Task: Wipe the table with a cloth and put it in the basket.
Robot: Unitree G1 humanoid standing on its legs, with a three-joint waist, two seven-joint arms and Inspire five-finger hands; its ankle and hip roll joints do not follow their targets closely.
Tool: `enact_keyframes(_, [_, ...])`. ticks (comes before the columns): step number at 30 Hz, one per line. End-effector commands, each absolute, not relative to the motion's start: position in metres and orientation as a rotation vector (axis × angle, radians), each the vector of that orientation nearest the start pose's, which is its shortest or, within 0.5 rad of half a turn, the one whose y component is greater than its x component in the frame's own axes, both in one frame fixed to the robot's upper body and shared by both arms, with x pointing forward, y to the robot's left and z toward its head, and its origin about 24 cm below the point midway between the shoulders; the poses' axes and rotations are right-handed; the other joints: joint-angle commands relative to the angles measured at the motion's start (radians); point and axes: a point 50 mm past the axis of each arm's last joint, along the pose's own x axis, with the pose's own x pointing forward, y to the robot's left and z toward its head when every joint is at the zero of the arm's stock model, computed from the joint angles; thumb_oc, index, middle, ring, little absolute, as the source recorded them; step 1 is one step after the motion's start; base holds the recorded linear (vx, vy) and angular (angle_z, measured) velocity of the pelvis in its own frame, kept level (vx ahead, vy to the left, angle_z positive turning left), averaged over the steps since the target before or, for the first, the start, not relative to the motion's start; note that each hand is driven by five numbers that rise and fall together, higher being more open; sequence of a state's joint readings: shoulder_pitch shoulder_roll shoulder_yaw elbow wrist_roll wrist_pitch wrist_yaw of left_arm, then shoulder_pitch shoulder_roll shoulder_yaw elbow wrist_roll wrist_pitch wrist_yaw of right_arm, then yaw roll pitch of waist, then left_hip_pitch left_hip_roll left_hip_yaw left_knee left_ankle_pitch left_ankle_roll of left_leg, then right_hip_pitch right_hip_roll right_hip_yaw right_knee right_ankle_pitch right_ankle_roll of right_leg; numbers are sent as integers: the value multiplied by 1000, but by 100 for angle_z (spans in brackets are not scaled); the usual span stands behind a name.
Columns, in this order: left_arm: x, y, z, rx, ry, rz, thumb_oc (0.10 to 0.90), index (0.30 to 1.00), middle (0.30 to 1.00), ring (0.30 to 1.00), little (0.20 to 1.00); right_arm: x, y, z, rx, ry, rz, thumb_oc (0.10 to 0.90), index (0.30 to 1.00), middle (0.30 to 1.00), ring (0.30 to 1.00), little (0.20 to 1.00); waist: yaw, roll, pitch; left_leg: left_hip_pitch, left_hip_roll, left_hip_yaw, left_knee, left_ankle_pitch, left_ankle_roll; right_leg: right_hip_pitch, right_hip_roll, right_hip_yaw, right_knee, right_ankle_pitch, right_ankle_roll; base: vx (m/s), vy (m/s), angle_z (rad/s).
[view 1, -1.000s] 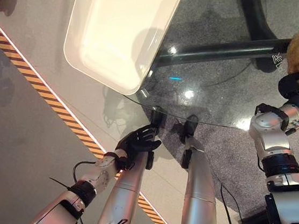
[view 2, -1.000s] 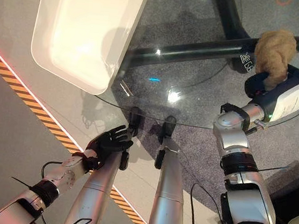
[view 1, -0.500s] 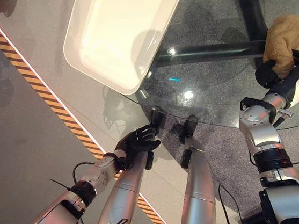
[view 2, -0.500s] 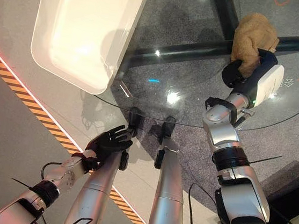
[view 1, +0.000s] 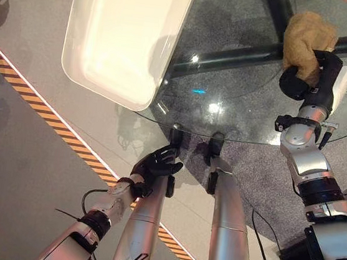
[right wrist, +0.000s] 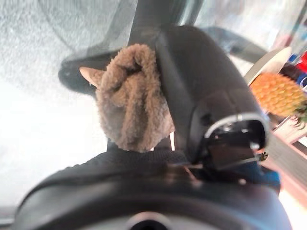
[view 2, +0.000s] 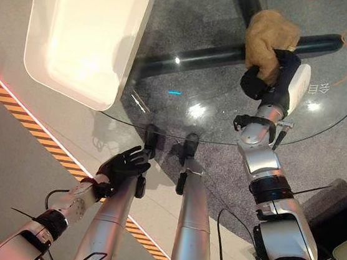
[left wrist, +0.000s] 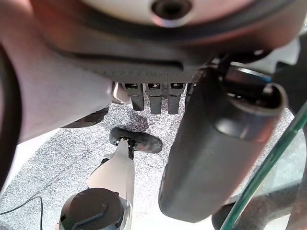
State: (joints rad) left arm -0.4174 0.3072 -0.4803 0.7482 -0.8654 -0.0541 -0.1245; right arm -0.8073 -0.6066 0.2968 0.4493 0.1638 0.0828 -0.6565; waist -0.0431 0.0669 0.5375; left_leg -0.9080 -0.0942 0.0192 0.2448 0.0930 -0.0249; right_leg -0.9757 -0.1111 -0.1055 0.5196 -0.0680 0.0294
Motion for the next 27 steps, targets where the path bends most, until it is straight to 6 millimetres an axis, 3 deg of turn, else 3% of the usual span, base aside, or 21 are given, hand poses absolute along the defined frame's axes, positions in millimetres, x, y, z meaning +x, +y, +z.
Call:
enact_keyframes(1, [252,118,-67,-334,610,-337,800,900,900,900,900,358,-138,173,-552,-413,-17,100,300,300,300,200,37,24,-17,-40,-11,34,179,-129,43,13,32,28,-170,129,60,-2,5,-4])
enact_keyframes(14, [255,115,-63,-340,609,-342,800,900,900,900,900,341,-109,165,-577,-471,184,100,300,300,300,200,34,18,-17,-53,-10,37,188,-127,43,-3,30,25,-156,127,65,0,0,0])
enact_keyframes(27, [258,116,-61,-336,619,-341,800,900,900,900,900,340,-104,168,-610,-484,217,100,300,300,300,200,37,13,-17,-55,-12,33,196,-130,46,-8,30,23,-144,127,68,0,0,0])
